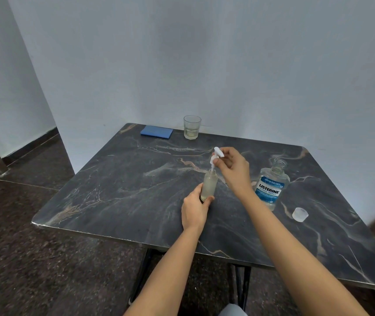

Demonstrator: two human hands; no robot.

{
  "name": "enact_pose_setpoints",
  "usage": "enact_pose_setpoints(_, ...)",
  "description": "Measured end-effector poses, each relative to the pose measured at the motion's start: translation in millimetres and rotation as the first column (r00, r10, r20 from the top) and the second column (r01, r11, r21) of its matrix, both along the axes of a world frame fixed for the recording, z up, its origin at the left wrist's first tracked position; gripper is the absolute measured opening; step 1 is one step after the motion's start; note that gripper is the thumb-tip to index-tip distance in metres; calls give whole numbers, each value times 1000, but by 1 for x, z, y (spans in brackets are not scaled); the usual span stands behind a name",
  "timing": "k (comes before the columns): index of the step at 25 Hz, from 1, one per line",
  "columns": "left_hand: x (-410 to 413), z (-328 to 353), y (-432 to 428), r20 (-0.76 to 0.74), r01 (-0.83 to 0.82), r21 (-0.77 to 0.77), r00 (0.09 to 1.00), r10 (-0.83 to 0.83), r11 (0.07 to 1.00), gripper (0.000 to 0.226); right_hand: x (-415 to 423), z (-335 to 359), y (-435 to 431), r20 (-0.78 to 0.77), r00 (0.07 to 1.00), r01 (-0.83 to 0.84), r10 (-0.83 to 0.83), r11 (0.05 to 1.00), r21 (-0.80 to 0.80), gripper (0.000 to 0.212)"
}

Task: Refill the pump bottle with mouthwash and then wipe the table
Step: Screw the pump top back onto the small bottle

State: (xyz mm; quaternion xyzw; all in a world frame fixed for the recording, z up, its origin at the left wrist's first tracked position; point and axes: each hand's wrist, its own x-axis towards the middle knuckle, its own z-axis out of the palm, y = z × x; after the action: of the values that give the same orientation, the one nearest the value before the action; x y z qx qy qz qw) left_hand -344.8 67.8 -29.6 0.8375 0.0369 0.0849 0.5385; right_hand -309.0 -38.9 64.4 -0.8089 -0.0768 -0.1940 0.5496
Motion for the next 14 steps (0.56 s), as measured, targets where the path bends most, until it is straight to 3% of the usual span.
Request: enact_pose_setpoints(14,0,-1,0,7,16,-17,1000,-16,1000,43,-4,-19,-3,-79,997,-20,20,1000,-1,20)
